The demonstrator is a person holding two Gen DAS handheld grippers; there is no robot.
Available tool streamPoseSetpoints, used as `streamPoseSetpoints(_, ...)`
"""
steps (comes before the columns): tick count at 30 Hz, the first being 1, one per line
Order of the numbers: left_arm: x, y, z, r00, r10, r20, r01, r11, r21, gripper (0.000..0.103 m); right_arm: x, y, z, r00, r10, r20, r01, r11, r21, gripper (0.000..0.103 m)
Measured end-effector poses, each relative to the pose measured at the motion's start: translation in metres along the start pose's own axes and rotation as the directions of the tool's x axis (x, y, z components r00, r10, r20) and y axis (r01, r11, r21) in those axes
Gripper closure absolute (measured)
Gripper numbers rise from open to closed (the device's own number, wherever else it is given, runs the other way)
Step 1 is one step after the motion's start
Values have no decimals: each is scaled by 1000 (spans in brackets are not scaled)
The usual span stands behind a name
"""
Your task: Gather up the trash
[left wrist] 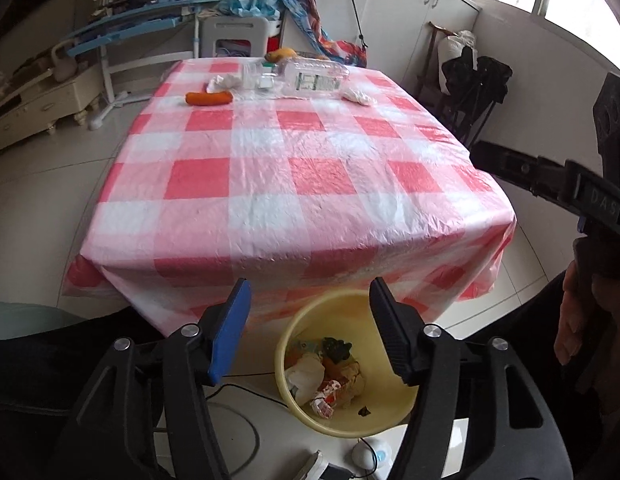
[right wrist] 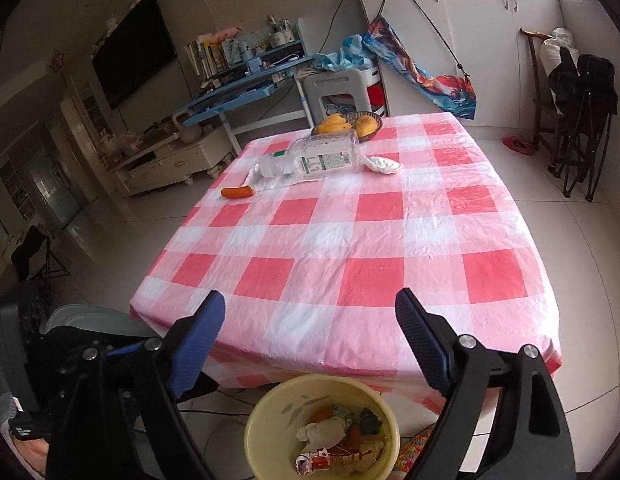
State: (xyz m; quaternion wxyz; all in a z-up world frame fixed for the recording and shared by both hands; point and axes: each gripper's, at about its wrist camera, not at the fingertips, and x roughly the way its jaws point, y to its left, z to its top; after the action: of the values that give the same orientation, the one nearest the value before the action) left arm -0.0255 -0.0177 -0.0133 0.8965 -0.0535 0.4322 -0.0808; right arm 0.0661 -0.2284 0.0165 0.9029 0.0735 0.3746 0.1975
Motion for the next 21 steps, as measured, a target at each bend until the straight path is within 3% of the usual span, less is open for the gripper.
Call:
streamPoseSetpoints(6, -9, 20, 9, 986, 142, 88, -135, 988, -79, 28, 5, 15, -6, 997, -70, -5, 70, 993, -100, 14)
streamPoseSetpoints(12, -12, 38, 11, 981, 170, 97, -153, 974, -164, 24, 13, 32, -16, 993, -113, -23, 106, 971, -213, 13)
streamPoseSetpoints(21, -7, 37, 10, 982, 169, 86, -153, 974, -169, 23, 14, 33, -19, 990, -135, -27, 126, 964, -232, 12)
